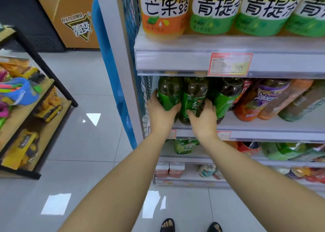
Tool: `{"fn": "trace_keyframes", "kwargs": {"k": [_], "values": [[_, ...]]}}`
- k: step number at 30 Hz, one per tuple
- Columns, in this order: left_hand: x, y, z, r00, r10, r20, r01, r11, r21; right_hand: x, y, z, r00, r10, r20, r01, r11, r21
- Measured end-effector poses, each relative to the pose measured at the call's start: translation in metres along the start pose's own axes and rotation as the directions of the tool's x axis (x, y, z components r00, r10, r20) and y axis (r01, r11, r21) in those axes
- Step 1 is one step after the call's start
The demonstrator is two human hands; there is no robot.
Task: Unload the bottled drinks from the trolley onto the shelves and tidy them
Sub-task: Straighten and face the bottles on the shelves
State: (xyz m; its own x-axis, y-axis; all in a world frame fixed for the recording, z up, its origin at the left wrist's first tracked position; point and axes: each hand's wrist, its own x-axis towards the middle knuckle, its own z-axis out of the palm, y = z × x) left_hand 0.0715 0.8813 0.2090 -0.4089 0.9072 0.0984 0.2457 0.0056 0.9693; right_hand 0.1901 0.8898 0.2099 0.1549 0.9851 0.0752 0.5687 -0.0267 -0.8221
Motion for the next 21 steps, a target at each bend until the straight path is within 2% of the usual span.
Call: {"fn": "trace_keyframes", "kwargs": {"k": [2,6,10,16,18,21], "values": [[0.001,0.004,-0.003,1.0,-0.004,0.023,0.004,1.0,-0.026,0.003,0.002,-0.001,1.0,-0.011,0.003,0.011,1.0,-0.018],[0.013,-0.005,-0.025,0.969,-0.036,0.245,0.04,0.999,-0.009,0.011,0.009,-0.002,0.998,-0.032,0.061,0.037,0.997,-0.07],[0.018,-0.002,-0.033,0.928,-0.034,0.371,0.014,0.998,0.056,0.013,0.013,0.0,0.998,-0.007,0.063,0.012,0.997,-0.076],[0.016,-0.005,-0.03,0.94,-0.016,0.34,-0.007,0.998,0.068,0.008,0.005,0.018,0.991,0.064,-0.115,-0.055,0.995,0.082],[0.013,-0.003,-0.029,0.951,-0.008,0.311,-0.014,0.998,0.069,0.008,0.004,0.019,0.991,0.058,-0.118,-0.046,0.993,0.107],[0.008,0.0,-0.027,0.968,0.002,0.25,-0.022,0.997,0.076,0.0,0.013,-0.001,0.998,-0.025,-0.063,0.033,0.991,0.13]]}}
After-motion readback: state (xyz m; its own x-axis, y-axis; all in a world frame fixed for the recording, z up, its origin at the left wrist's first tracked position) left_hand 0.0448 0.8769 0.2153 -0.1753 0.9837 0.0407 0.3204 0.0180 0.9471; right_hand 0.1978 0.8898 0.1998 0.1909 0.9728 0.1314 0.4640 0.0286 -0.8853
